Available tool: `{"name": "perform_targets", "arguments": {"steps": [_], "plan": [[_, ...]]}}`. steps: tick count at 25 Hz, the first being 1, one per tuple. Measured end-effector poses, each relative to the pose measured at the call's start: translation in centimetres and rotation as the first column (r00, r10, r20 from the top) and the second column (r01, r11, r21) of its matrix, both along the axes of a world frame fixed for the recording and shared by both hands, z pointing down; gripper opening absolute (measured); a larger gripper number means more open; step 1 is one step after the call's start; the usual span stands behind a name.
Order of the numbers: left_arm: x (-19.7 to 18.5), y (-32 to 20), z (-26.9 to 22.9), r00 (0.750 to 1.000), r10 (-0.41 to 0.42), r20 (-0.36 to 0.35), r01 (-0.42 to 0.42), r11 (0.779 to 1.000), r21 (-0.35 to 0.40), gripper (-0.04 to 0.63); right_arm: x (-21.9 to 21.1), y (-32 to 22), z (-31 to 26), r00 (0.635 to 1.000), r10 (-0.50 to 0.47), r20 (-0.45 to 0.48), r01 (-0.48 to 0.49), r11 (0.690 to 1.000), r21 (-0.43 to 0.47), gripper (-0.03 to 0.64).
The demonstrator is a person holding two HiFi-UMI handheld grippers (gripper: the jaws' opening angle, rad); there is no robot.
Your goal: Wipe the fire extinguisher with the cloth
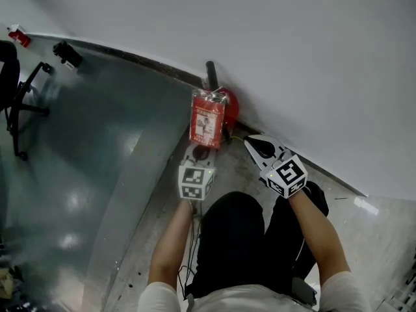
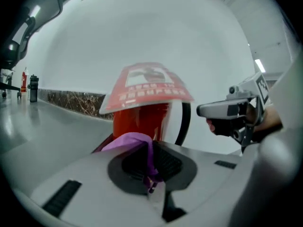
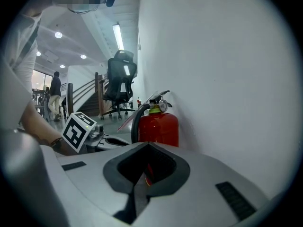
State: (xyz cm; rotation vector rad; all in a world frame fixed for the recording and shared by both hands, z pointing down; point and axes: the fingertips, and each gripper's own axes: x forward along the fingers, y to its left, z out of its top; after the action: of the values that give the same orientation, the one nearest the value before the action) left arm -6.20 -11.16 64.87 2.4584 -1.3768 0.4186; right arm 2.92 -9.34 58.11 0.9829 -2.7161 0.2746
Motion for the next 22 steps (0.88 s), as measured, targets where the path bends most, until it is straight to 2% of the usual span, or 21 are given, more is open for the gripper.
{"name": "perform_targets", "arguments": {"steps": [5,9,22], "plan": [[0.2,0.3,-2.3,1.0,0.003,0.018,-0.004,0.999,0.053,0.028,0.1,0.0,0.0,1.0,-0.009,0.005,0.009,1.0,0.0,0.014],[0.5,0.4,-4.5,1.0,0.004,0.003,-0.004,0.995,0.099,0.028,0.2,0.0,0.1,1.0,-0.011,0.014,0.011,1.0,0.0,0.013],[0.7,0.7,-7.0,1.0,-0.003,0.005,0.002,0.987,0.162,0.028,-0.1,0.2,-0.5,0.999,-0.03,0.032,0.029,0.999,0.015,0.014]]}}
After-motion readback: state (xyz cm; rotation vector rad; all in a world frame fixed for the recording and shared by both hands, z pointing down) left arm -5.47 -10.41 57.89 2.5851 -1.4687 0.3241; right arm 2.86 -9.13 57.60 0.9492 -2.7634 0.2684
